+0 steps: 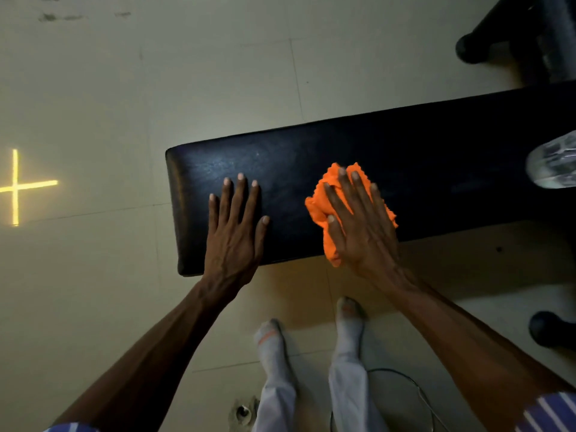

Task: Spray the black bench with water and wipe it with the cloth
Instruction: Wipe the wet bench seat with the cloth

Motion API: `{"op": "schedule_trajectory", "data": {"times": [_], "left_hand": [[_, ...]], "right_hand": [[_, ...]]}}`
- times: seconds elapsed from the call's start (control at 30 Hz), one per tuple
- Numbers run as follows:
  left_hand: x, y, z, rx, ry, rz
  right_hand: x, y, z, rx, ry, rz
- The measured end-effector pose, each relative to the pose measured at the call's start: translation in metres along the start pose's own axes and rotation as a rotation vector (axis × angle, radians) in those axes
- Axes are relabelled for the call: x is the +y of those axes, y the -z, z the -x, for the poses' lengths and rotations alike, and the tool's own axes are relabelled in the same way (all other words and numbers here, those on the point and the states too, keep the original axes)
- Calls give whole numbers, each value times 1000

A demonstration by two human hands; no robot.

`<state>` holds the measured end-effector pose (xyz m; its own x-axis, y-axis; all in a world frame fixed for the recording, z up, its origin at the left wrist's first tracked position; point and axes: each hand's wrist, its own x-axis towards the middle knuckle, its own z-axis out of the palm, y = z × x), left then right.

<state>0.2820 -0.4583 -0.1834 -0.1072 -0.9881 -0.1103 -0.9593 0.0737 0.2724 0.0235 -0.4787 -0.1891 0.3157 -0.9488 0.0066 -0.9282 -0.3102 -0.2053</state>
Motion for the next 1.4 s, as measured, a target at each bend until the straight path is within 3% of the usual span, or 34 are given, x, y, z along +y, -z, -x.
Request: {"op": "schedule_trajectory", "data": {"times": [0.13, 0.27, 0.4, 0.5, 0.57, 0.63, 0.77, 0.87, 0.97, 1.07, 1.17, 1.27, 1.4], "left_hand": [[19, -5, -14, 42, -32, 33], [38, -8, -29, 39, -42, 54], [56, -9, -35, 19, -55, 56], [72, -13, -39, 32, -51, 94], [81, -17, -42, 34, -62, 103], [87, -19, -46, 28, -64, 99], [90, -20, -47, 4, -77, 75], [94, -21, -46, -10, -74, 69], [102, -24, -50, -2, -80, 67], [109, -25, -59, 0, -109, 56], [119, -22, -67, 1, -119, 43], [131, -19, -72, -9, -146, 48], [145, -27, -76, -29, -181, 31]], "right_hand": [[-16, 4, -38, 55, -249, -26], [-25, -5, -21, 17, -42, -36], [26, 13, 7, -67, 108, 12], [54, 23, -9, -52, -58, -29], [46, 23, -30, -5, -248, -37], [27, 19, -40, 32, -306, -39], [30, 13, -3, -17, -47, -21], [73, 24, 18, -60, 13, 4], [99, 31, 1, -27, -108, 3], [73, 27, -23, 72, -315, -25], [57, 19, 0, 21, -140, -29], [96, 31, 37, -42, 5, -11], [152, 46, 23, 43, -269, -11]]}}
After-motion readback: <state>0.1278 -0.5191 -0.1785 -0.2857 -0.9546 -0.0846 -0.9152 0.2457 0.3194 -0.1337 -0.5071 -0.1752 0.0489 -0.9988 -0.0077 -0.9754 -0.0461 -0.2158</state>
